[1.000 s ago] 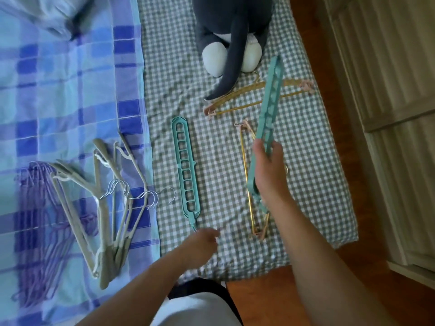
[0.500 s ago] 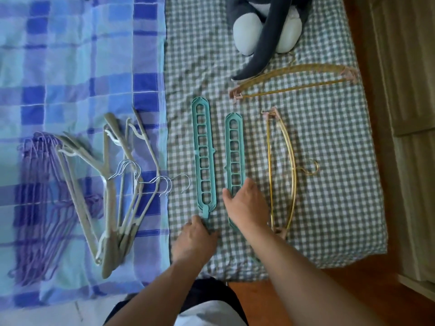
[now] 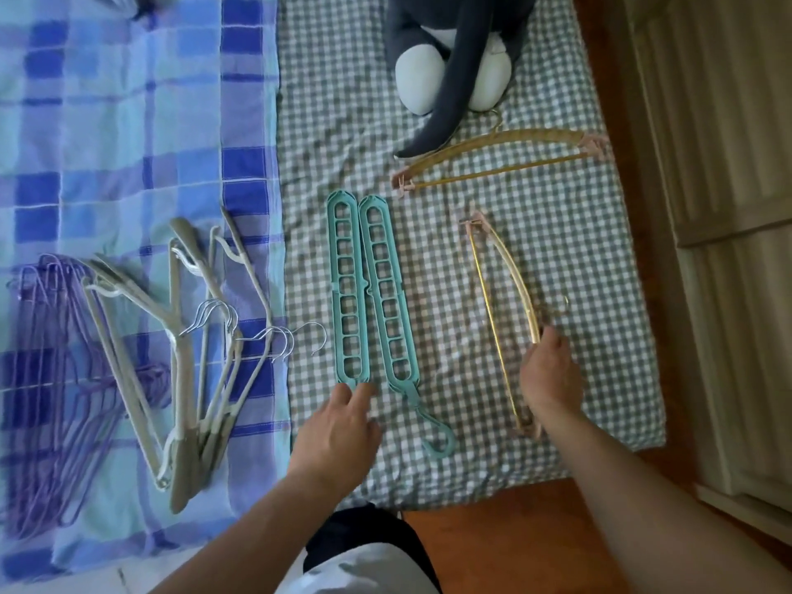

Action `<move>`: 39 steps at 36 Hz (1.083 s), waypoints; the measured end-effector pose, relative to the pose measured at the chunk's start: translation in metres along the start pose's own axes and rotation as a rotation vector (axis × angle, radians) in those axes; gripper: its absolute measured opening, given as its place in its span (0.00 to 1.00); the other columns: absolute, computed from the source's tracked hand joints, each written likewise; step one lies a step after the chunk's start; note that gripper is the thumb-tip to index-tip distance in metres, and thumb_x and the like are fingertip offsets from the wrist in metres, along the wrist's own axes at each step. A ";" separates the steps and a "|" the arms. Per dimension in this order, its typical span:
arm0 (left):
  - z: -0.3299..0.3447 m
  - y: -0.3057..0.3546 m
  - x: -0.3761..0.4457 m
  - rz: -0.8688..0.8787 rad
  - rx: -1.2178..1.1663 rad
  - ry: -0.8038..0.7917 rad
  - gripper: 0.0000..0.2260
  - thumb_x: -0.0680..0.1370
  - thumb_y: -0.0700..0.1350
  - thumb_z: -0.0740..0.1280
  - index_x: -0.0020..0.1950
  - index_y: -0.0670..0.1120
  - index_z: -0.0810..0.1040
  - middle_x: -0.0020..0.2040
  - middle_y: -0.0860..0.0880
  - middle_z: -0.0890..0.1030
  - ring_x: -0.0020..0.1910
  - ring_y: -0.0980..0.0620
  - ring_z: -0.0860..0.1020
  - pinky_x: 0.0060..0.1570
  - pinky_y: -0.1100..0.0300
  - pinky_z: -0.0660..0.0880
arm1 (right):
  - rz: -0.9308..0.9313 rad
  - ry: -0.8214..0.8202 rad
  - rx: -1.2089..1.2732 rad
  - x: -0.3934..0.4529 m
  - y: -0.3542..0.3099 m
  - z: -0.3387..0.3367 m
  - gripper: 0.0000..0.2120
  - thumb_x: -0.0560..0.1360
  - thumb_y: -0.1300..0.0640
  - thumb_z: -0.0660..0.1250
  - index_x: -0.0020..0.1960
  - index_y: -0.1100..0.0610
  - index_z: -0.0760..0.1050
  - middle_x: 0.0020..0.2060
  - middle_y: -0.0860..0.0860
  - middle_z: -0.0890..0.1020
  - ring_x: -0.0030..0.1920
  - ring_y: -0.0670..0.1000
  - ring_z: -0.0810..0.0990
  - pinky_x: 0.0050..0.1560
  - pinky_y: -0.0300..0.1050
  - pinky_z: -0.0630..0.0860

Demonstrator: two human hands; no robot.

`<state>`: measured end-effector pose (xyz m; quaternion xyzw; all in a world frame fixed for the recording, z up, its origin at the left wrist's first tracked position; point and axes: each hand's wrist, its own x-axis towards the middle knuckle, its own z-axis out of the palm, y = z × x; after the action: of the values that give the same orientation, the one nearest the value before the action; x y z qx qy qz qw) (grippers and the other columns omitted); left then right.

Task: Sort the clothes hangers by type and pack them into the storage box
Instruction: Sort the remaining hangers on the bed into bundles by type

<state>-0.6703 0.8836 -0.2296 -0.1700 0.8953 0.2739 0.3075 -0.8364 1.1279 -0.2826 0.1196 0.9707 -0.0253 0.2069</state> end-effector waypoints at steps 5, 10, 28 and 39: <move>0.023 0.034 0.024 0.302 0.293 -0.223 0.34 0.84 0.46 0.59 0.79 0.64 0.40 0.71 0.45 0.70 0.51 0.44 0.81 0.49 0.47 0.81 | -0.084 0.137 -0.089 0.022 -0.005 -0.016 0.23 0.78 0.54 0.65 0.70 0.59 0.65 0.63 0.59 0.72 0.58 0.59 0.74 0.51 0.54 0.76; 0.028 0.036 0.039 0.306 0.474 -0.305 0.33 0.81 0.40 0.60 0.81 0.59 0.50 0.72 0.45 0.70 0.58 0.41 0.80 0.58 0.45 0.76 | -0.429 0.135 0.004 0.046 -0.067 -0.029 0.25 0.76 0.57 0.67 0.71 0.56 0.66 0.69 0.56 0.67 0.64 0.56 0.70 0.58 0.51 0.77; -0.014 -0.035 0.012 -0.087 -0.238 -0.103 0.15 0.84 0.45 0.59 0.67 0.58 0.77 0.58 0.54 0.79 0.37 0.60 0.81 0.37 0.64 0.76 | -0.285 -0.100 0.252 0.128 -0.205 -0.047 0.48 0.70 0.23 0.41 0.54 0.58 0.83 0.59 0.61 0.80 0.63 0.61 0.74 0.67 0.60 0.70; -0.040 -0.050 -0.053 -0.324 -0.397 -0.086 0.09 0.82 0.42 0.64 0.59 0.49 0.80 0.44 0.48 0.83 0.38 0.46 0.82 0.40 0.54 0.77 | -0.044 -0.056 0.268 0.027 -0.045 -0.122 0.22 0.71 0.57 0.74 0.62 0.57 0.71 0.65 0.58 0.67 0.49 0.59 0.80 0.48 0.53 0.82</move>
<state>-0.6250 0.8271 -0.1879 -0.3565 0.7710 0.3985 0.3459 -0.9191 1.1025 -0.1825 0.1241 0.9549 -0.1625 0.2153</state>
